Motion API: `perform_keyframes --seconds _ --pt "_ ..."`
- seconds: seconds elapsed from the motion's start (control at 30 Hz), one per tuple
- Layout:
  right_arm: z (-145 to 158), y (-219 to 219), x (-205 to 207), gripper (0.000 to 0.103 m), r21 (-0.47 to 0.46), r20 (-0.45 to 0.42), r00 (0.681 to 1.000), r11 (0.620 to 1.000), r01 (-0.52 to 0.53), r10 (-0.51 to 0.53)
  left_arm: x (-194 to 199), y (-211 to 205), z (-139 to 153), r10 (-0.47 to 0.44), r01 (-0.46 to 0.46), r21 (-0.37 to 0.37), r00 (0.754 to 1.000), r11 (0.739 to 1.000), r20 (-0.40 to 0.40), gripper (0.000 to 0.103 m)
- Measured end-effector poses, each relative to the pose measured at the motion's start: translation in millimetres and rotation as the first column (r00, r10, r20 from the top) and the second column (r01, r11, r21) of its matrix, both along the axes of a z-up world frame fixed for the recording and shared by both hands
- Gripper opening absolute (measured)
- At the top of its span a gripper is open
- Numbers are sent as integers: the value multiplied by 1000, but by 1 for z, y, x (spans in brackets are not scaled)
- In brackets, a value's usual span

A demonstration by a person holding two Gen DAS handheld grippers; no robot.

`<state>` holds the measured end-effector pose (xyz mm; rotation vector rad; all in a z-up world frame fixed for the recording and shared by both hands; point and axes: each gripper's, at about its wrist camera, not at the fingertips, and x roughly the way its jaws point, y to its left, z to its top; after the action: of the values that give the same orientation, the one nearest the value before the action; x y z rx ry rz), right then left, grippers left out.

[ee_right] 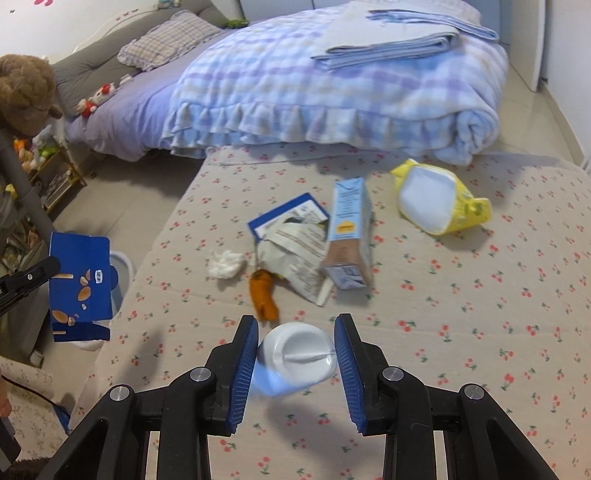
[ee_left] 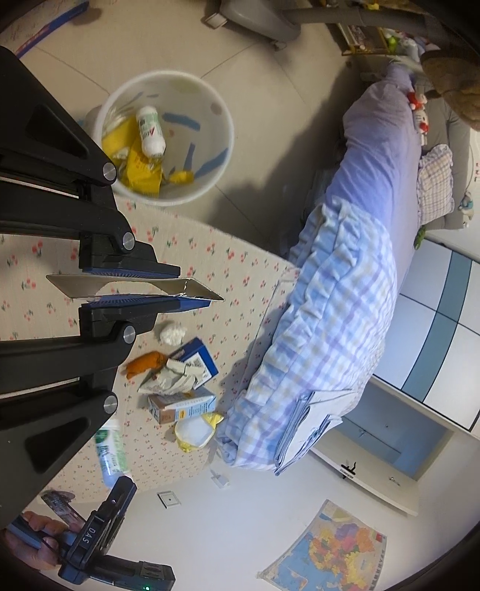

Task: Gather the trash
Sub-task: 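Carry the cardboard and bottle toward the wastebasket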

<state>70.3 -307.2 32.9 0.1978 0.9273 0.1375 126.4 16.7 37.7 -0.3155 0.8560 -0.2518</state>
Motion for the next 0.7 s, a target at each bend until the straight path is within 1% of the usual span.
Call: perform_keyframes --seconds 0.13,0.33,0.53,0.7 --pt "2 20 7 38 2 7 999 999 -33 33 -2 21 -3 32 -32 18 999 999 -2 10" --pt "4 54 19 37 5 16 996 996 -87 87 -2 57 -7 100 -100 22 995 995 -10 10" --pt "4 93 36 37 18 29 990 990 -136 136 -3 94 -10 166 -166 36 986 985 -9 10" --pt "-2 131 52 37 41 33 985 984 -173 171 4 118 -19 211 -210 51 977 976 -18 10"
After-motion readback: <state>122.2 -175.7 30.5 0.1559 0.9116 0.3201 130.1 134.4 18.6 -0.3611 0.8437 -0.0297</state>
